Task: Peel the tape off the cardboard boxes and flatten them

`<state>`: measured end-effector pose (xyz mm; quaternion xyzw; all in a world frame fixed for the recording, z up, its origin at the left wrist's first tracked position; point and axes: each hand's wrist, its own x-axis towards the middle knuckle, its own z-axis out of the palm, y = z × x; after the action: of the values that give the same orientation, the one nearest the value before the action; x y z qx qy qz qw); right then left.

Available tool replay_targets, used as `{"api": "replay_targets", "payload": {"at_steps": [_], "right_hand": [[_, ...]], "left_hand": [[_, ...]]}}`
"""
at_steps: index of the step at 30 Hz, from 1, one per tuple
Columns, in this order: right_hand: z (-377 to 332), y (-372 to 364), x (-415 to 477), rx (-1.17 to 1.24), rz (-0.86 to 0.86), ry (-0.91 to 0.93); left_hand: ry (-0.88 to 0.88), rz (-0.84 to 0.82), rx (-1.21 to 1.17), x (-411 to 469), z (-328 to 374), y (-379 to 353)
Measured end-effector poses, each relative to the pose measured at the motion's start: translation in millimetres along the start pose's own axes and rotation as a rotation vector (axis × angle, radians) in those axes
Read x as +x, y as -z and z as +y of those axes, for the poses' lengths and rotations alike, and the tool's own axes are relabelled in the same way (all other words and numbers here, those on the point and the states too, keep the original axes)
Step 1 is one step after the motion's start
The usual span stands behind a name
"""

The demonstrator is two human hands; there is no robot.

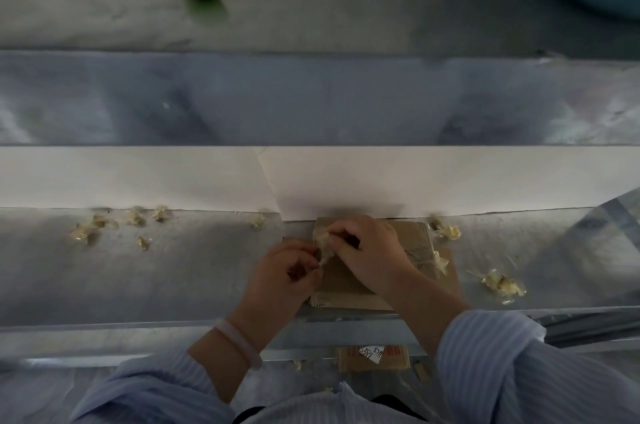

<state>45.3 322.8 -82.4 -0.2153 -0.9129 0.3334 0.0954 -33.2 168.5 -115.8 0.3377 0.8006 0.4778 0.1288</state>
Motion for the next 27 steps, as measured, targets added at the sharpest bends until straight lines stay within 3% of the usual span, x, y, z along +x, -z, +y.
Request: {"api": "replay_targets", "payload": {"at_steps": [4,9,17,27], "right_hand": [[-2,6,0,0.065,-0.065,0.042],[5,7,-8,0.15,-0.01,0.125],[8,-3,-14,0.048,0.055,0.107],[6,-1,-4,0.2,-0.06,-0.081]], "left_hand": [[0.102,-0.019,-0.095,-2,1,0],[0.141,-0.048,-0.063,-1,0,-2],[0.174,-0.09,-0.007,2,-7,-5],[0.15,-0.148,-0.045,1,-7,1]]}}
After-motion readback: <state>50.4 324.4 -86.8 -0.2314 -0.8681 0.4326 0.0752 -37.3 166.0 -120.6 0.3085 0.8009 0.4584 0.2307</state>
